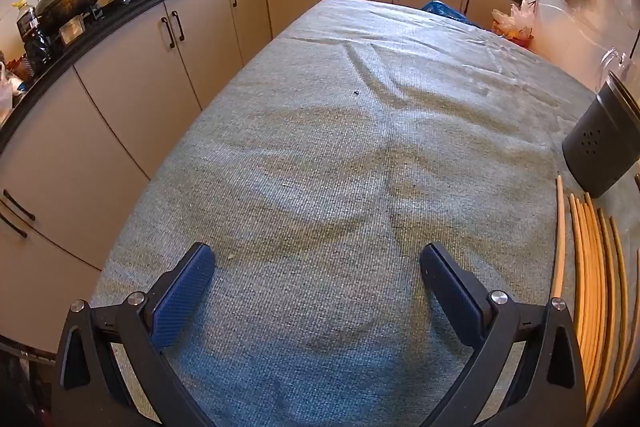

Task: Organize utensils
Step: 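Move both tools over the loose wooden chopsticks on the towel, then close the left tool on one chopstick while the right tool grasps another, then lift both held chopsticks upright and carry them over the black cup, then lower the chopsticks into the black cup and open both tools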

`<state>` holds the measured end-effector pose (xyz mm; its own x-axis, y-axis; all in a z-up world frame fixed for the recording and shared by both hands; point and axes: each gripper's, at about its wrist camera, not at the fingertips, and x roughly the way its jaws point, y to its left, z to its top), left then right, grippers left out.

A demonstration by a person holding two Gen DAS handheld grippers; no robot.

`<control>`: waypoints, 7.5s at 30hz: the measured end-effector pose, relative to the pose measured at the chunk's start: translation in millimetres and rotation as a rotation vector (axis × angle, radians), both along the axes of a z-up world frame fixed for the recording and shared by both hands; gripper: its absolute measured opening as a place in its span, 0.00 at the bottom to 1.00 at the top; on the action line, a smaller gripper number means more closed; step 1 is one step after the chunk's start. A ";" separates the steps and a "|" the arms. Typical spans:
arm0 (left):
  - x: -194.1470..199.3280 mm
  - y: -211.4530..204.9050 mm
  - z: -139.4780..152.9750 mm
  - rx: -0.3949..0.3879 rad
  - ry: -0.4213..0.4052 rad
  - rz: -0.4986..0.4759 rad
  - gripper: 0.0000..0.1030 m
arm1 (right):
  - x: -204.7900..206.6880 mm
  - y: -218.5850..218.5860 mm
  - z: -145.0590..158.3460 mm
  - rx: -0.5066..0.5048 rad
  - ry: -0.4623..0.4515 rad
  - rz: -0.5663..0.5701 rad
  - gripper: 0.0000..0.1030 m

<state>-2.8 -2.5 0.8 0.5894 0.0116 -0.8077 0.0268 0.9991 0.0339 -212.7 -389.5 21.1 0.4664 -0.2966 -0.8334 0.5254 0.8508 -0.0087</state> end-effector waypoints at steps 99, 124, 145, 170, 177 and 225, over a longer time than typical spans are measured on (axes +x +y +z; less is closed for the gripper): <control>-5.0 -128.7 42.5 -0.023 0.179 -0.490 0.61 | 40.9 68.3 34.0 0.275 0.012 0.149 0.42; 27.9 -145.7 28.6 -0.066 0.234 -0.465 0.05 | 94.4 59.9 13.9 0.248 0.086 0.109 0.06; -122.4 -57.7 176.5 -0.295 -0.124 -0.462 0.05 | -31.9 84.5 165.4 0.191 -0.428 0.174 0.06; -90.0 -95.0 278.2 -0.333 -0.357 -0.494 0.05 | 7.1 81.0 274.3 0.066 -0.630 0.198 0.06; -46.3 -130.9 296.5 -0.346 -0.372 -0.498 0.05 | 57.6 67.5 301.3 0.092 -0.698 0.208 0.06; -95.1 -88.4 282.0 -0.239 -0.353 -0.417 0.62 | 6.8 76.0 316.7 -0.054 -0.560 0.181 0.58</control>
<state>-97.8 -90.9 282.7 0.7383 -0.4367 -0.5139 0.4467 0.8876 -0.1125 -206.0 -313.5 337.7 0.8780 -0.2062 -0.4320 0.3089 0.9335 0.1823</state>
